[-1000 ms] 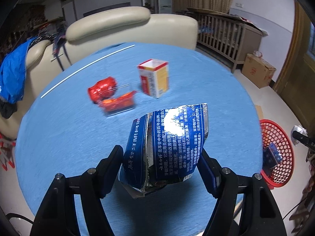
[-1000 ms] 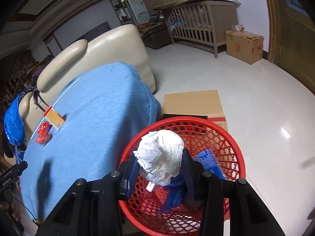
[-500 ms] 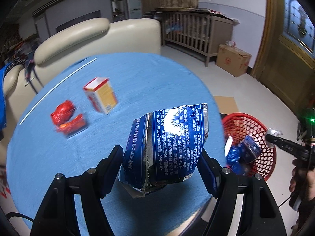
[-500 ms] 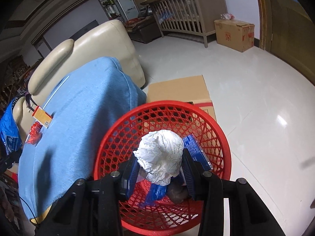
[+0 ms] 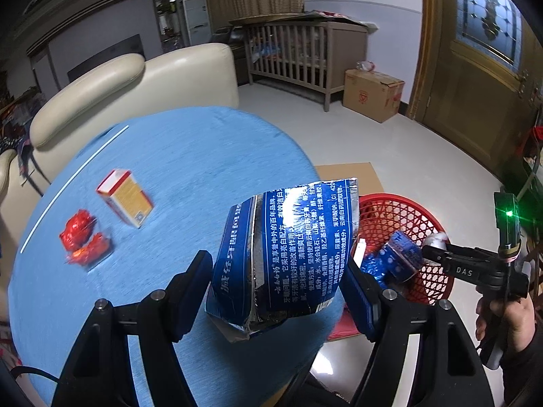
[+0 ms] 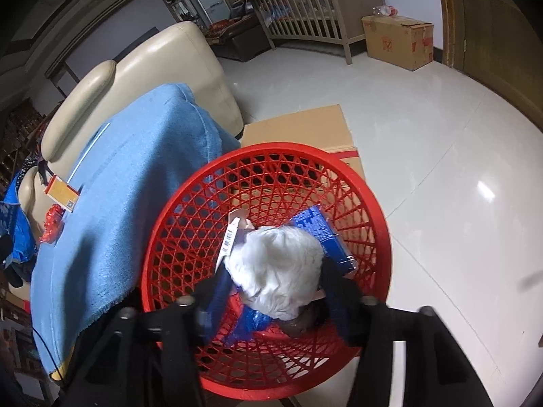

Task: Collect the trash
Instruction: 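Open the right tool to drop the tissue into the wastebasket, then carry the blue packet in the left tool over the wastebasket and open it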

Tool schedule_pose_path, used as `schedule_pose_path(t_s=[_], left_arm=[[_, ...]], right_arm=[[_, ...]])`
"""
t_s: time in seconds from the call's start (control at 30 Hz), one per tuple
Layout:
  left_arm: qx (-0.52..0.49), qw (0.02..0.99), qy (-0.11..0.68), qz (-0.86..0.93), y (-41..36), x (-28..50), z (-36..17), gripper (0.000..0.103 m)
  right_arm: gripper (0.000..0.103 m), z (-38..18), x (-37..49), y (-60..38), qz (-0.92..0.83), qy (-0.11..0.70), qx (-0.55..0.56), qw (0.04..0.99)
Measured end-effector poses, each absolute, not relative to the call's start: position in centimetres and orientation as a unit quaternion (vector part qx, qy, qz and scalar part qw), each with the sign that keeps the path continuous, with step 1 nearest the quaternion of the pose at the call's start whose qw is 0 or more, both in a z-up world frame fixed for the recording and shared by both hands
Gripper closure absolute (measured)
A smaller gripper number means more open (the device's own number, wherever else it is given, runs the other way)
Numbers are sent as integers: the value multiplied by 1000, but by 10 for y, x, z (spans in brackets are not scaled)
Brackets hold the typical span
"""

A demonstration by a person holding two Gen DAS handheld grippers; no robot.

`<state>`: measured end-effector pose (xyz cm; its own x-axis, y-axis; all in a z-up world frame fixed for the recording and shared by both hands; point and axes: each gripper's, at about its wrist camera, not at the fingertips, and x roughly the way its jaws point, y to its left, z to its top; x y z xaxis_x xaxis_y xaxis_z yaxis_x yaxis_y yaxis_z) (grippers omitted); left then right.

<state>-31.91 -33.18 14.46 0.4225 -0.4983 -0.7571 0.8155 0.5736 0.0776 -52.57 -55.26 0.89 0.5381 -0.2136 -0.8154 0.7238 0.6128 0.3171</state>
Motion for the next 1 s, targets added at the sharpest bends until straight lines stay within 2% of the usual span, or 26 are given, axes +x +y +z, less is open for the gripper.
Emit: schedule_pose_path(t_s=[0.27,0.67,1.0], left_arm=[[243,800,343,-428,-361,-338,146,28],[285,753,354,-476,-419,-375,120,28],[313,730,367,-484,-452,-385,96,28]], right_arm=[[40,26,-542,-561,-307,345,340,819],[39,52,-576,-576,-325,285,360,827],[39,54,-592,-584,-334,268,375,822]])
